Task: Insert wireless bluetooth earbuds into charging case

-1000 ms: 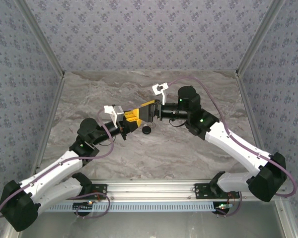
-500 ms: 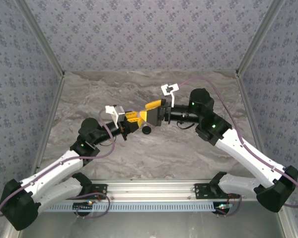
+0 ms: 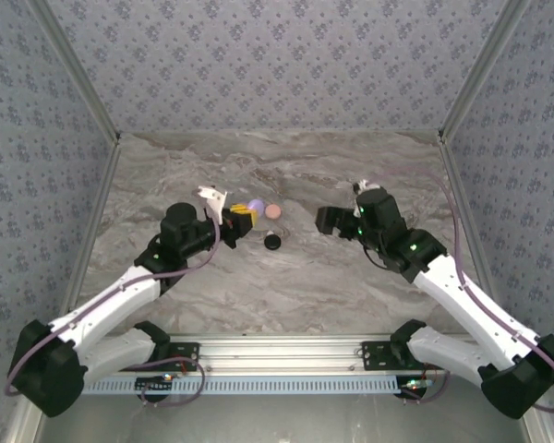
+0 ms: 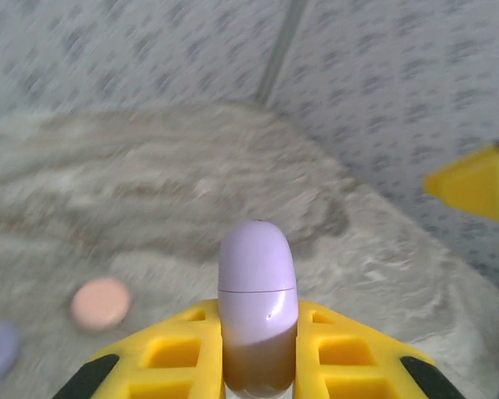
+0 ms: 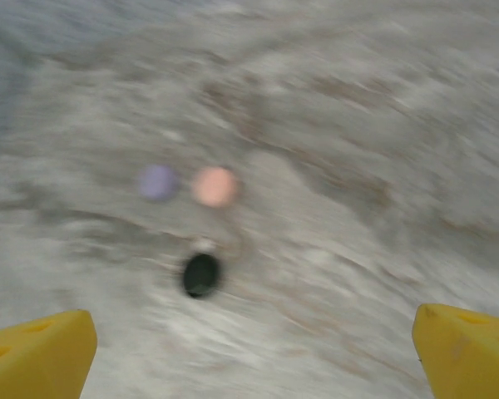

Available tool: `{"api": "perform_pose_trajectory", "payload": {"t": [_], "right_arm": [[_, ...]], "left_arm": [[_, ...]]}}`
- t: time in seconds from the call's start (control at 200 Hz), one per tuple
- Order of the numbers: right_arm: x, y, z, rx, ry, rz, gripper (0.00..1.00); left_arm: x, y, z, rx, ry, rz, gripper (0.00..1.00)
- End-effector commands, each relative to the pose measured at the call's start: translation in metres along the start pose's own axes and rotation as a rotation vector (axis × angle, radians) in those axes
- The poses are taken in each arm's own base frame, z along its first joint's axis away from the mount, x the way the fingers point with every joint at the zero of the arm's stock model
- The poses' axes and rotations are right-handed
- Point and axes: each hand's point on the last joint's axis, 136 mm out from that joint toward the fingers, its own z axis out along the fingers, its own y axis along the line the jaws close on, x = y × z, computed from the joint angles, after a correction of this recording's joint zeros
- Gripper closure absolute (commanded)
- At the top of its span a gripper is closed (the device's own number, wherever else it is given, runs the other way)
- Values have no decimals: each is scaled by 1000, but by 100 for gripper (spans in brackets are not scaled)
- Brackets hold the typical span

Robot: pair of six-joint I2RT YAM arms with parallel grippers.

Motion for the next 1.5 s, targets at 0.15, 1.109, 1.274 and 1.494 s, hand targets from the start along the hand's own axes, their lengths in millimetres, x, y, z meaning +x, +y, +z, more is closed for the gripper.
{"api": "perform_pose_trajectory", "payload": {"t": [0.15, 1.109, 1.274, 1.494], "right_arm": [[60, -66, 20, 116, 76, 260, 0], [57, -87, 13, 133, 66, 315, 0], [53, -92, 12, 140, 60, 319, 0], [40, -107, 7, 171, 29, 293, 0]], "left_arm": [[45, 76, 10, -240, 196, -267, 100], [170, 126, 42, -300, 484, -612, 62], [173, 134, 35, -342, 483, -592, 49], [148, 137, 21, -348, 419, -540, 31]]}}
